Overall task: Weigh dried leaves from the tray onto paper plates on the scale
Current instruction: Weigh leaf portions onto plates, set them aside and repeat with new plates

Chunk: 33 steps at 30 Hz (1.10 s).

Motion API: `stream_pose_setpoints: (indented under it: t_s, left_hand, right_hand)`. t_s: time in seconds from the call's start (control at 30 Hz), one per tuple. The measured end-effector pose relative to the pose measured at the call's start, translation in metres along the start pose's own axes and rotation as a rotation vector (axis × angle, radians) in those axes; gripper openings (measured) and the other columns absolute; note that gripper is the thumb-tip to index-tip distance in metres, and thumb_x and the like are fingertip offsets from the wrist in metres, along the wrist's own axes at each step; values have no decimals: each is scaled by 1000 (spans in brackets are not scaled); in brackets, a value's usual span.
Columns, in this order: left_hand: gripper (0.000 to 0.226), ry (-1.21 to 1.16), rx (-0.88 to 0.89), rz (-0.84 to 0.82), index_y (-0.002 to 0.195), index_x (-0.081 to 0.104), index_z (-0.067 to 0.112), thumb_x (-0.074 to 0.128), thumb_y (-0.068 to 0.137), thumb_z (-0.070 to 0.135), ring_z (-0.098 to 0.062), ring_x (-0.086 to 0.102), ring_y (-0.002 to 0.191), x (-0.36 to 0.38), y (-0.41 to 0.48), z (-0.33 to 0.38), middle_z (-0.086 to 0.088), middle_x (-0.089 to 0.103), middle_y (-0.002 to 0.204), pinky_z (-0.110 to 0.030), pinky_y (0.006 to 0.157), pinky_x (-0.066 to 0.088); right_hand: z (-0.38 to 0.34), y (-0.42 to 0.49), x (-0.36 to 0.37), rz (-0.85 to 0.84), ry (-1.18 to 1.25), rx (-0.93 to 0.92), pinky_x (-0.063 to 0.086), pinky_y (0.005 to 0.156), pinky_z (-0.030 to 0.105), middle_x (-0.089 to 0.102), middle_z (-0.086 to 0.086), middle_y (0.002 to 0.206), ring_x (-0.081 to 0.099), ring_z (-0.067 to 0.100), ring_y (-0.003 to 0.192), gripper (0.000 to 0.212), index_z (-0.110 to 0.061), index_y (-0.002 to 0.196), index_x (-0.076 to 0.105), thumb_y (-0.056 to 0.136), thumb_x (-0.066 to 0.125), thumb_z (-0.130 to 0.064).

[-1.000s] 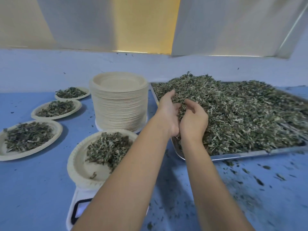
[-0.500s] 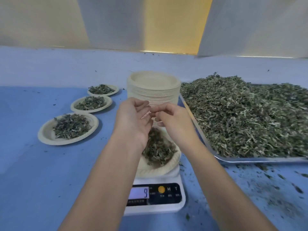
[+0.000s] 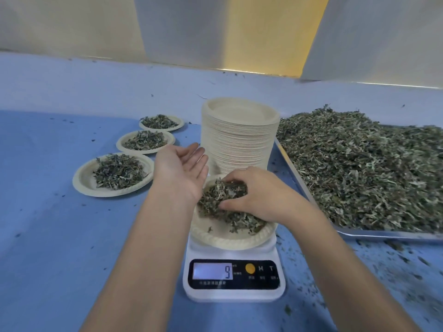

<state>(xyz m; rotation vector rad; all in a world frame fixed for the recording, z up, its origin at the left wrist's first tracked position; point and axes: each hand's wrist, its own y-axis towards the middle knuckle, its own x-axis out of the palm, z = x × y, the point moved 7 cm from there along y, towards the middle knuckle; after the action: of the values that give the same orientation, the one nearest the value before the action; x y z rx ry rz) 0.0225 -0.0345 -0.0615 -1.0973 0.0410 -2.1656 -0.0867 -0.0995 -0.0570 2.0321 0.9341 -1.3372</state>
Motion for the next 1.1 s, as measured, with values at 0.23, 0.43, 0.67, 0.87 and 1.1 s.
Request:
stream_pose_setpoints:
  t_s: [0.23, 0.43, 0.67, 0.87, 1.1]
  left_hand:
    - [29, 19, 23, -4, 110, 58, 5, 35, 94, 12, -21, 51, 123, 1, -1, 0, -10, 58, 127, -30, 103, 36]
    - [28, 47, 37, 13, 108, 59, 5, 36, 94, 12, -22, 50, 123, 1, -1, -1, -11, 58, 127, -31, 104, 35]
    - [29, 112, -4, -41, 108, 58, 6, 35, 94, 16, -21, 50, 121, 7, -1, -7, -11, 57, 128, -29, 103, 33]
    - [31, 148, 11, -24, 108, 59, 3, 35, 94, 18, -15, 49, 73, 8, 0, -10, -8, 61, 95, -25, 76, 40]
    - [39, 99, -72, -137, 117, 56, 1, 39, 97, 30, -24, 62, 89, 26, -3, -25, -14, 67, 107, -34, 86, 49]
  right_hand:
    - [-5, -2, -9, 153, 125, -70, 37, 66, 6, 66, -6, 104, 55, 5, 91, 24, -20, 104, 70, 81, 72, -16]
    - [-1, -8, -32, 337, 277, -45, 39, 52, 8, 57, -24, 58, 53, -8, 56, 17, -27, 90, 70, 77, 72, -17]
    - [5, -10, -41, 380, 415, -34, 35, 47, 5, 56, -22, 64, 49, -7, 46, 18, -35, 82, 66, 76, 73, -19]
    - [9, -6, -42, 425, 582, -31, 48, 55, 25, 61, -22, 62, 53, 5, 50, 17, -36, 75, 67, 72, 75, -21]
    - [4, -3, -38, 482, 756, -81, 52, 69, 33, 67, -16, 70, 60, 5, 65, 23, -37, 73, 68, 72, 76, -15]
